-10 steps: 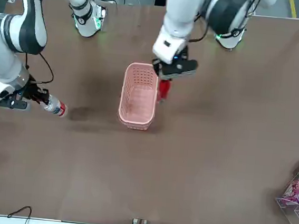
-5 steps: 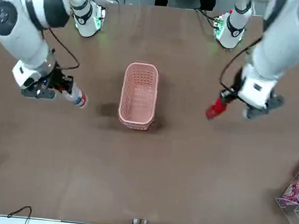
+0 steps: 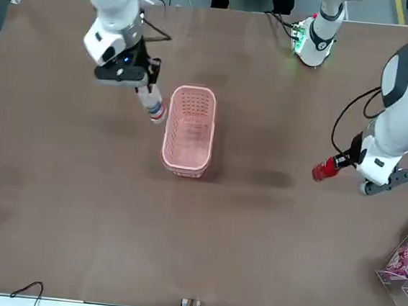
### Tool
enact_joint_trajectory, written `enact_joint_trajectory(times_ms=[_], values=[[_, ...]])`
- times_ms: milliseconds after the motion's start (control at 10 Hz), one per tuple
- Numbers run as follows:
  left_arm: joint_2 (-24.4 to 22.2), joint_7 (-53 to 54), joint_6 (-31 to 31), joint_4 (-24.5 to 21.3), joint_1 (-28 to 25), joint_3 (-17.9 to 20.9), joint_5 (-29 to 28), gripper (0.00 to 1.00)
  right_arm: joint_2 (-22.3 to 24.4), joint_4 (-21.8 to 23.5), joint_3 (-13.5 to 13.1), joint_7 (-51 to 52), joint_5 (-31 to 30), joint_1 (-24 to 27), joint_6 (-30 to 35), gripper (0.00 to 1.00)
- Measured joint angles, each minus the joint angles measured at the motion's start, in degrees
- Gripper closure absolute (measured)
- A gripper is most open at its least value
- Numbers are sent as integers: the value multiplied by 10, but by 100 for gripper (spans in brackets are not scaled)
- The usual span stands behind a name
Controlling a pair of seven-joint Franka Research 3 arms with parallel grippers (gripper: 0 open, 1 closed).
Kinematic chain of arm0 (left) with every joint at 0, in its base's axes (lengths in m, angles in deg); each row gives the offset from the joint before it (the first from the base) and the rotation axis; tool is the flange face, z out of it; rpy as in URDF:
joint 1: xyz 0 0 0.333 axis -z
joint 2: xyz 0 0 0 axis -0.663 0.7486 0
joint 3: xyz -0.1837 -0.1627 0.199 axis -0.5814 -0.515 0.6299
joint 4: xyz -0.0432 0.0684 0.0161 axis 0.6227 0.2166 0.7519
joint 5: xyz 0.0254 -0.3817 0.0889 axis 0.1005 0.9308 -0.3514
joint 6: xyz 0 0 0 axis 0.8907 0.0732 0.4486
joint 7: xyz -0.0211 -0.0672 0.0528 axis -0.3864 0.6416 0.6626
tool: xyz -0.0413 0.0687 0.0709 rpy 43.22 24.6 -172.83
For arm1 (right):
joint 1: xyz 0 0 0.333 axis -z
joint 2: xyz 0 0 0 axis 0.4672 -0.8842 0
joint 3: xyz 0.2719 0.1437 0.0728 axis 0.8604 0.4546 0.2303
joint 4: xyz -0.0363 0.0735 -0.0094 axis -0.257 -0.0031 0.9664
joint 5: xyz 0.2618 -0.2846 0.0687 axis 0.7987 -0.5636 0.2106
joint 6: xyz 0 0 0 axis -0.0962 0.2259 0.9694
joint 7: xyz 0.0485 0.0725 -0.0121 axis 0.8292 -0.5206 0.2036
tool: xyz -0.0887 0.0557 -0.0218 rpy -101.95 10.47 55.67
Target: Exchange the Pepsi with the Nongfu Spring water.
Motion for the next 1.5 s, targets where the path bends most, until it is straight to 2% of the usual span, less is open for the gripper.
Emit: enact_joint_trajectory(times_ms=[200,600,900,1300,1500], values=[[-8,35,60,-79,-33,0,0,68,-22,1,0,-16,-1,-45,-42,62],[-15,57,193,-186,-54,0,-1,68,-156,1,-1,-18,-10,-72,-137,62],[-16,57,219,-205,-54,-1,-1,68,-208,-1,-2,-18,-20,-77,-171,62],[-12,57,231,-219,-53,-2,-1,68,-241,-1,-2,-18,-21,-82,-202,62],[-10,58,231,-219,-53,-2,-1,66,-242,-5,-3,-18,-22,-82,-199,62]])
